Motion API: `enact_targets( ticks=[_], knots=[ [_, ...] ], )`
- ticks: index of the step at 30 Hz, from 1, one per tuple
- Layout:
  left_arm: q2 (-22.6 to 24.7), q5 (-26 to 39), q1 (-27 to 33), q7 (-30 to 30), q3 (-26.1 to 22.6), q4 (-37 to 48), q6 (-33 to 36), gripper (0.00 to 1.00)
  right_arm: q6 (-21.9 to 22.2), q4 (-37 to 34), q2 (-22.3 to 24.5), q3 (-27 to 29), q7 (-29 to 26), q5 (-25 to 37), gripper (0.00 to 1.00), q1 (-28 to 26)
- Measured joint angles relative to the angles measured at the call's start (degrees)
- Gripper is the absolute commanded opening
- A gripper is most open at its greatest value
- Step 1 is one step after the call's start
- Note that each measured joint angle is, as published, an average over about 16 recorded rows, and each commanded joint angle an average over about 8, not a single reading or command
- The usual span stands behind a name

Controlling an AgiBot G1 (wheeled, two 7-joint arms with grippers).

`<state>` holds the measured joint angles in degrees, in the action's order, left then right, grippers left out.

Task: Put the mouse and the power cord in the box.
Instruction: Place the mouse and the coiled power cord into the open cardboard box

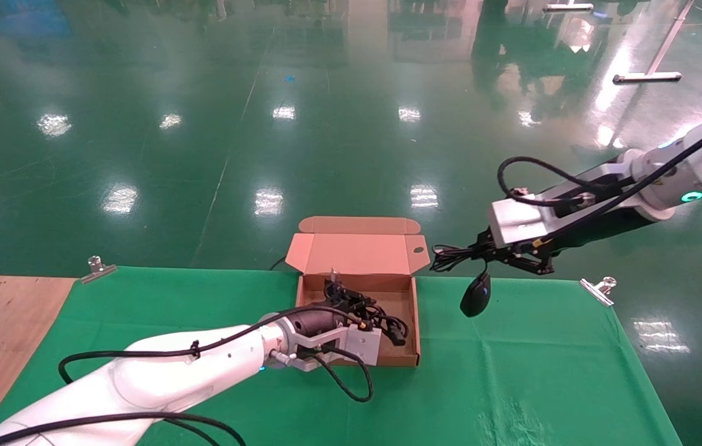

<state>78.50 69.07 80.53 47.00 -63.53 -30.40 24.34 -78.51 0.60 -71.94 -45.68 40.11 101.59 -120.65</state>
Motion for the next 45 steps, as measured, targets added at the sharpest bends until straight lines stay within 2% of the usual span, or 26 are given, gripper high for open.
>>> enact_targets(
  ticks=[6,13,22,29,30,36,38,45],
  knots=[
    [-1.5,-5.1,1.3,-1.4,-0.3,0.6,2.0,1.0,0.9,0.3,-2.1,0.1,-0.7,-0.1,0.0,0.5],
    [-8.0,-14.4,1.6,0.4,4.7,0.6,11.0,1.0,4.3,3.5,-4.8,0.1,-2.8,-0.6,0.0,2.8],
    [-19.7,-25.1,-0.2,5.2,12.6,0.0,25.1,1.0,16.4,14.8,-6.6,-2.2,-7.8,-2.8,0.0,11.6],
    [-23.8,-28.5,-1.1,7.3,15.1,0.9,30.4,1.0,25.4,23.0,-6.8,-7.5,-13.3,-5.1,0.02,19.2],
    [-24.1,-28.7,-1.2,7.5,15.3,1.0,30.7,1.0,26.2,23.9,-6.9,-8.4,-14.1,-5.4,0.07,20.1],
    [-24.4,-29.4,-1.4,8.3,15.8,1.7,31.9,1.0,29.2,26.7,-6.8,-13.3,-17.8,-6.6,0.82,23.7],
    [-24.4,-29.5,-1.4,8.4,15.9,1.9,32.0,1.0,29.6,27.1,-6.8,-14.3,-18.6,-6.8,1.0,24.4],
    [-24.5,-29.6,-1.4,8.5,16.0,2.1,32.3,1.0,30.2,27.6,-6.7,-15.7,-19.4,-7.0,1.0,25.3]
  ],
)
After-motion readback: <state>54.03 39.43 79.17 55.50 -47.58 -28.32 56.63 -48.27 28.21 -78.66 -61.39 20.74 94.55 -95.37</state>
